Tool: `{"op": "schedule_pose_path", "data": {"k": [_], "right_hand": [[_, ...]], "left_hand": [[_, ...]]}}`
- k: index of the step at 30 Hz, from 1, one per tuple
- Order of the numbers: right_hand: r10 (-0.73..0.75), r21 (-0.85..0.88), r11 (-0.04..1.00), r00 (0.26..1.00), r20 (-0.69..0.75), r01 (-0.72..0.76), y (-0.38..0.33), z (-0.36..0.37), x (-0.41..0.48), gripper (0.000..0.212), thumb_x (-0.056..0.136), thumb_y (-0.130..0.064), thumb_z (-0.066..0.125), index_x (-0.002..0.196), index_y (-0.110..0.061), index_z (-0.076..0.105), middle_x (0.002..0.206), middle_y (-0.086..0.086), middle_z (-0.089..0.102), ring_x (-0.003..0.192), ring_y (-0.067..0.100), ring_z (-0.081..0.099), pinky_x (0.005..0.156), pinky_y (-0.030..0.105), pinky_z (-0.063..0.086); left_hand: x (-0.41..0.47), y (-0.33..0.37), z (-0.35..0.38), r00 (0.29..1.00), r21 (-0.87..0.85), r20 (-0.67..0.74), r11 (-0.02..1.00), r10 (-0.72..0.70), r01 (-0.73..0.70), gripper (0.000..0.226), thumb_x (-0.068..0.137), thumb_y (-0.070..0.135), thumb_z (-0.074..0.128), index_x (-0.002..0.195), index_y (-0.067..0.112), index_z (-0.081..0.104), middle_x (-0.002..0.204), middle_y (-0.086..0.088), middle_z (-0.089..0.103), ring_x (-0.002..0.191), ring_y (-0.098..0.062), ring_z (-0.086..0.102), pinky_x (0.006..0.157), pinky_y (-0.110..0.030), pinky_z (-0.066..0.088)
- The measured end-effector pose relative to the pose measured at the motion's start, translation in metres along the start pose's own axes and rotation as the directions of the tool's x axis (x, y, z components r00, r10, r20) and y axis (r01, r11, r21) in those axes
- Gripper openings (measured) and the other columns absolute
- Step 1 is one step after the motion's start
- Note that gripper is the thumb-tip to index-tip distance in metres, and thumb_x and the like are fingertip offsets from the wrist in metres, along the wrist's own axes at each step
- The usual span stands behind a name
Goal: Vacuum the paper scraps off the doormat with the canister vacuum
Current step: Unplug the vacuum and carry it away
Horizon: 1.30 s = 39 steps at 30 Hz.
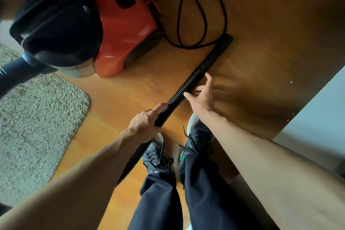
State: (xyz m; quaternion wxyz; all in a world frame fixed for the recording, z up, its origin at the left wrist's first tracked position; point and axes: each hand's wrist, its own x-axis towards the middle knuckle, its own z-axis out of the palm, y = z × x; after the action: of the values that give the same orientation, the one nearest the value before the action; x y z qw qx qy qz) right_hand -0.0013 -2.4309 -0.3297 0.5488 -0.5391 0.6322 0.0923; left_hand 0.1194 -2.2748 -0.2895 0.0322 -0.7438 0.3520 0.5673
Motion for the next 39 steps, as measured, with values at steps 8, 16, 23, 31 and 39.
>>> {"op": "schedule_pose_path", "data": {"k": [8, 16, 23, 31, 39], "right_hand": [[0.018, -0.367, 0.929, 0.982, 0.186, 0.052, -0.043, -0.045, -0.034, 0.104, 0.087, -0.022, 0.073, 0.157, -0.020, -0.004, 0.159, 0.013, 0.025, 0.141, 0.031, 0.035, 0.113, 0.041, 0.034], [-0.118, -0.647, 0.693, 0.936, 0.331, 0.317, -0.157, -0.142, -0.151, 0.097, 0.092, -0.036, 0.065, 0.157, -0.020, -0.005, 0.154, 0.017, 0.032, 0.135, 0.033, 0.042, 0.102, 0.038, 0.040], [-0.245, -0.724, 0.587, 0.932, 0.267, 0.361, -0.273, -0.239, -0.278, 0.091, 0.093, -0.042, 0.059, 0.157, -0.026, -0.003, 0.156, 0.013, 0.028, 0.141, 0.027, 0.033, 0.103, 0.036, 0.042], [-0.406, -0.778, 0.518, 0.903, 0.140, 0.354, -0.388, -0.338, -0.417, 0.093, 0.092, -0.046, 0.061, 0.157, -0.026, -0.004, 0.155, 0.015, 0.029, 0.138, 0.031, 0.038, 0.104, 0.039, 0.042], [-0.603, -0.791, 0.484, 0.798, 0.008, 0.374, -0.452, -0.412, -0.534, 0.089, 0.091, -0.045, 0.062, 0.156, -0.025, 0.005, 0.148, 0.012, 0.035, 0.135, 0.030, 0.037, 0.099, 0.044, 0.044]], "left_hand": [[-0.035, 0.034, -0.036, 0.998, 0.029, 0.058, 0.999, 0.012, -0.014, 0.084, 0.087, 0.031, 0.068, 0.154, 0.027, 0.017, 0.110, -0.012, 0.067, 0.086, -0.030, 0.064, 0.069, -0.039, 0.052], [-0.138, 0.117, -0.159, 0.998, 0.225, -0.057, 0.974, 0.018, -0.004, 0.100, 0.090, 0.055, 0.059, 0.158, 0.018, -0.006, 0.138, -0.013, 0.049, 0.121, -0.032, 0.054, 0.091, -0.040, 0.050], [-0.263, 0.205, -0.285, 0.973, 0.465, -0.187, 0.885, 0.136, -0.034, 0.097, 0.091, 0.053, 0.056, 0.158, 0.014, -0.003, 0.156, -0.014, 0.029, 0.136, -0.033, 0.041, 0.102, -0.042, 0.041], [-0.416, 0.287, -0.381, 0.892, 0.528, -0.349, 0.846, 0.288, -0.066, 0.096, 0.091, 0.054, 0.056, 0.158, 0.017, -0.002, 0.152, -0.015, 0.035, 0.130, -0.035, 0.048, 0.100, -0.045, 0.045], [-0.538, 0.351, -0.438, 0.763, 0.544, -0.490, 0.832, 0.423, -0.112, 0.094, 0.092, 0.050, 0.054, 0.158, 0.020, -0.006, 0.151, -0.013, 0.036, 0.126, -0.032, 0.051, 0.095, -0.043, 0.047]]}}
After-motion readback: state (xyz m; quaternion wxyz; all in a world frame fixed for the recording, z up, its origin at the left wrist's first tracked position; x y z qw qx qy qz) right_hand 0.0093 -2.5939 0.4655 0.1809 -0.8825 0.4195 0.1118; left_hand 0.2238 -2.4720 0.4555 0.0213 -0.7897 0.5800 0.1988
